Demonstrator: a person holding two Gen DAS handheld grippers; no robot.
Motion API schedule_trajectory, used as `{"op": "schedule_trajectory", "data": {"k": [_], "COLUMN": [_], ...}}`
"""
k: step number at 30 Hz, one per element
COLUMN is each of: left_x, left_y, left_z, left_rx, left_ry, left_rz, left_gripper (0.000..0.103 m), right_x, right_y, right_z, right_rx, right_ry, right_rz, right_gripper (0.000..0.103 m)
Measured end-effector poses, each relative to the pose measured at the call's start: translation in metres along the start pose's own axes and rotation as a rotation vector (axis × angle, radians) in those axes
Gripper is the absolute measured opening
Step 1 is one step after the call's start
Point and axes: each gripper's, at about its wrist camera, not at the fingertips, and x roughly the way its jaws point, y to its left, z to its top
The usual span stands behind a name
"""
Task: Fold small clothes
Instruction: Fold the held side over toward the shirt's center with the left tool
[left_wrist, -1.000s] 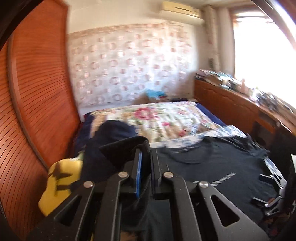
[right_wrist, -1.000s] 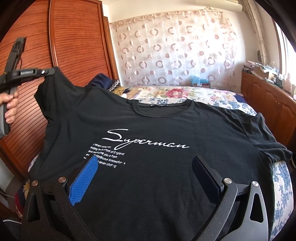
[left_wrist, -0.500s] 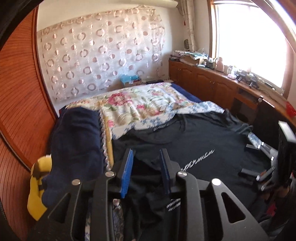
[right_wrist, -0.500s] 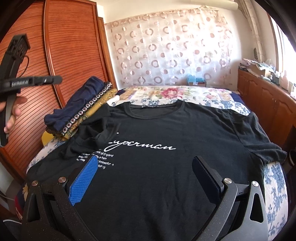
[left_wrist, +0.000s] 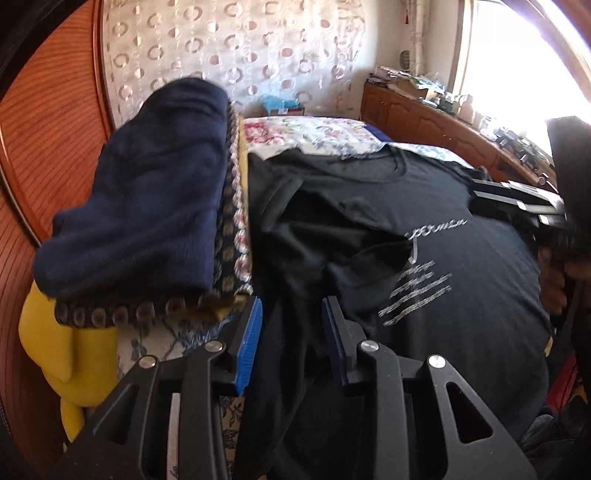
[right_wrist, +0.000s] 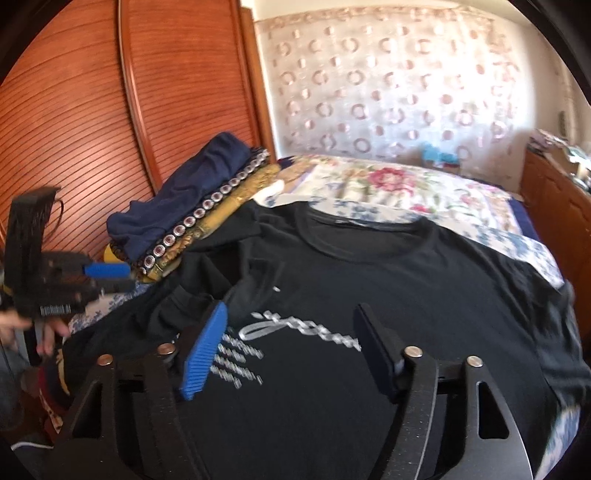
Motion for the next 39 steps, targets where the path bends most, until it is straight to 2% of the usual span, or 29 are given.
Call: {"op": "schedule_trajectory", "data": {"k": [4, 8, 14, 16, 18, 21, 27, 35, 37, 38, 39], "left_x": [0.009, 0.016, 0.022, 0.022, 0.022, 0.022, 0.022, 0.022, 0.02, 0.019, 0.016], "left_y": [0.006, 0.012, 0.015, 0.015, 0.016, 0.016, 0.017, 0.017, 0.018, 0.019, 0.019], "left_z": [-0.006, -0.013, -0.015, -0.015, -0.017, -0.018, -0.02, -0.02, -0.019, -0.018, -0.018], "left_rx": [-0.024, -0.024, -0.032, -0.034, -0.029, -0.035, -0.038, -0.038, -0.049, -0.066, -0.077], "left_ry": [0.013, 0.023, 0.031, 0.025, 0.011, -0.003, -0.015, -0.009, -0.001, 0.001, -0.004], "left_rz": [0.012, 0.03, 0.031, 0.033, 0.04, 0.048, 0.051, 0.054, 0.05, 0.043, 0.035], "left_gripper": [0.032, 0.033, 0.034, 0.034, 0.036, 0.039, 0.04, 0.04, 0.04, 0.04, 0.04], "right_x": [0.043, 0.086, 0.117, 0.117, 0.114, 0.104, 0.074, 0.032, 0.022, 0.016, 0.009], "right_y": [0.011, 0.019, 0.024, 0.023, 0.023, 0.02, -0.005, -0.028, -0.029, -0.03, -0.032], "right_z": [0.015, 0.023, 0.02, 0.019, 0.016, 0.01, 0.0, -0.004, -0.008, -0.012, -0.017], "right_rx": [-0.02, -0.03, -0.067, -0.092, -0.113, -0.133, -0.099, -0.039, -0.037, -0.033, -0.023], "right_ry": [0.074, 0.146, 0.222, 0.222, 0.222, 0.211, 0.172, 0.1, 0.091, 0.086, 0.079], "right_rz": [0.043, 0.039, -0.006, -0.026, -0.029, -0.041, -0.19, -0.221, -0.225, -0.226, -0.219], "right_gripper": [0.056, 0.047, 0.045, 0.036, 0.019, 0.009, 0.008, 0.009, 0.024, 0.04, 0.048]}}
